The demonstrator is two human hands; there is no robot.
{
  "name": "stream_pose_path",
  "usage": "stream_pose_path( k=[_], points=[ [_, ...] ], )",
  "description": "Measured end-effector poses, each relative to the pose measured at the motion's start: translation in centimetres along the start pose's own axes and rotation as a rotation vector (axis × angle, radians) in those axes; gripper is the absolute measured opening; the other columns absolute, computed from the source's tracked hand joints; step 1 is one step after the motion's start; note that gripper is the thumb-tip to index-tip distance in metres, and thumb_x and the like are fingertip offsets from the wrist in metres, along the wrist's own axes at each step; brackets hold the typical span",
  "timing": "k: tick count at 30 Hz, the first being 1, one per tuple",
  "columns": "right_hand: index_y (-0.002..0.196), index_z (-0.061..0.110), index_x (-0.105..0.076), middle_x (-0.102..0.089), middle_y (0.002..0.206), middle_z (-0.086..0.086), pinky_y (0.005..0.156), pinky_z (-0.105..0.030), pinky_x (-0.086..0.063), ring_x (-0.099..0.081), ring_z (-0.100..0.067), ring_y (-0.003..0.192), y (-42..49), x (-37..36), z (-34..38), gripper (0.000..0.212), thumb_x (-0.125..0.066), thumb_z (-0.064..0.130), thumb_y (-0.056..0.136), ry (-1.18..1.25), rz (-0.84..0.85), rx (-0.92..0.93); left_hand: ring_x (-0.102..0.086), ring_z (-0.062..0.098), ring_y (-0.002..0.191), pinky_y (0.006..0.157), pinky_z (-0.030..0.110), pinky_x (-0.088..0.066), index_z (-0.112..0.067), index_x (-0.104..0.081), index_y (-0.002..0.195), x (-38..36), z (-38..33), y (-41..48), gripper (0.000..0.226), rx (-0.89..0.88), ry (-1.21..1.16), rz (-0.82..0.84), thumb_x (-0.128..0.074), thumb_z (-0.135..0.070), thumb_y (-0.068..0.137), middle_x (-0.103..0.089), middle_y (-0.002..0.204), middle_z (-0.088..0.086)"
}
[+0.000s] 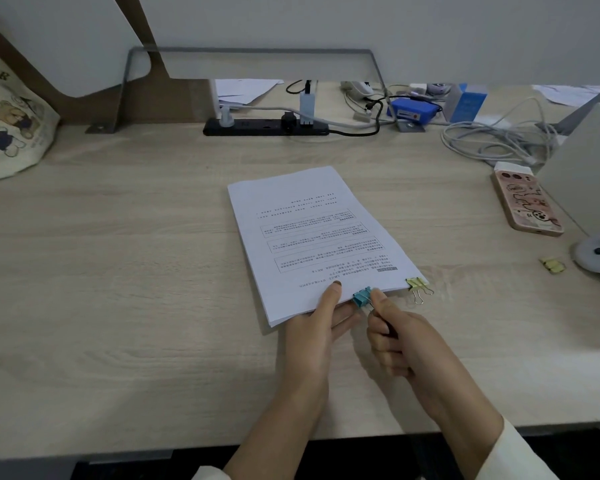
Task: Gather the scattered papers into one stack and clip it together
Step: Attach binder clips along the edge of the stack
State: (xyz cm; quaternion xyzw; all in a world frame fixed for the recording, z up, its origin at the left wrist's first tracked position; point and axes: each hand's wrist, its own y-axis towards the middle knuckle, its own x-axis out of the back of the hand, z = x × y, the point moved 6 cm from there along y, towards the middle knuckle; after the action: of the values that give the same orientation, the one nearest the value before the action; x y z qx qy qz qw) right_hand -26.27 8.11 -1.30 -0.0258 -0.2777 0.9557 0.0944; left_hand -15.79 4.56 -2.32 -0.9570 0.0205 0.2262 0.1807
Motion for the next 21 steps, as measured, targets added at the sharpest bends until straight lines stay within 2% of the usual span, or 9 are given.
stream_pose_path(
  k=[8, 11, 14, 17, 21],
  points=[
    [0.053, 0.019, -0.027, -0.021, 0.037, 0.01, 0.032, -0.015, -0.011, -0.015, -0.005, 0.03, 0.0, -0.4, -0.2, 0.049, -0.039, 0.042, 0.095, 0.097, -0.045, 0.009, -0.072, 0.013, 0.087, 0.07, 0.017, -0.056, -0.015, -0.061, 0.119, -0.1, 0.0, -0.1, 0.029, 0.017, 0.005, 0.008, -0.057, -0.015, 0.09, -0.075, 0.1, 0.002],
    [0.054, 0.019, -0.026, -0.021, 0.038, 0.01, 0.033, -0.016, -0.012, -0.015, -0.005, 0.032, -0.2, -1.1, -0.1, 0.049, -0.04, 0.042, 0.095, 0.114, -0.07, 0.042, -0.073, 0.011, 0.083, 0.064, 0.014, -0.054, -0.014, -0.063, 0.116, -0.1, 0.0, -0.1, 0.027, 0.033, -0.001, -0.001, -0.057, -0.014, 0.09, -0.076, 0.097, 0.004],
    [0.054, 0.019, -0.027, -0.021, 0.039, 0.01, 0.034, -0.017, -0.013, -0.015, -0.005, 0.033, -0.1, -1.5, -0.2, 0.049, -0.038, 0.042, 0.095, 0.138, -0.08, 0.07, -0.073, 0.011, 0.081, 0.067, 0.015, -0.056, -0.017, -0.065, 0.108, -0.1, 0.1, -0.2, 0.02, 0.037, 0.012, 0.003, -0.056, -0.014, 0.09, -0.077, 0.091, 0.0],
    [0.054, 0.018, -0.028, -0.02, 0.039, 0.009, 0.031, -0.015, -0.016, -0.016, -0.004, 0.03, 0.1, -1.8, -0.4, 0.049, -0.037, 0.042, 0.096, 0.18, -0.051, 0.055, -0.073, 0.008, 0.079, 0.07, 0.015, -0.056, -0.022, -0.066, 0.097, -0.1, 0.2, -0.1, 0.015, 0.043, 0.02, 0.011, -0.056, -0.014, 0.09, -0.077, 0.083, -0.005],
    [0.055, 0.017, -0.029, -0.019, 0.04, 0.004, 0.031, -0.012, -0.014, -0.016, -0.006, 0.027, 0.4, -2.0, -0.4, 0.05, -0.035, 0.046, 0.095, 0.214, 0.001, 0.003, -0.073, 0.007, 0.079, 0.07, 0.014, -0.055, -0.018, -0.067, 0.102, 0.1, 0.3, 0.1, 0.016, 0.05, 0.023, 0.01, -0.057, -0.015, 0.089, -0.077, 0.083, -0.004]
  ],
)
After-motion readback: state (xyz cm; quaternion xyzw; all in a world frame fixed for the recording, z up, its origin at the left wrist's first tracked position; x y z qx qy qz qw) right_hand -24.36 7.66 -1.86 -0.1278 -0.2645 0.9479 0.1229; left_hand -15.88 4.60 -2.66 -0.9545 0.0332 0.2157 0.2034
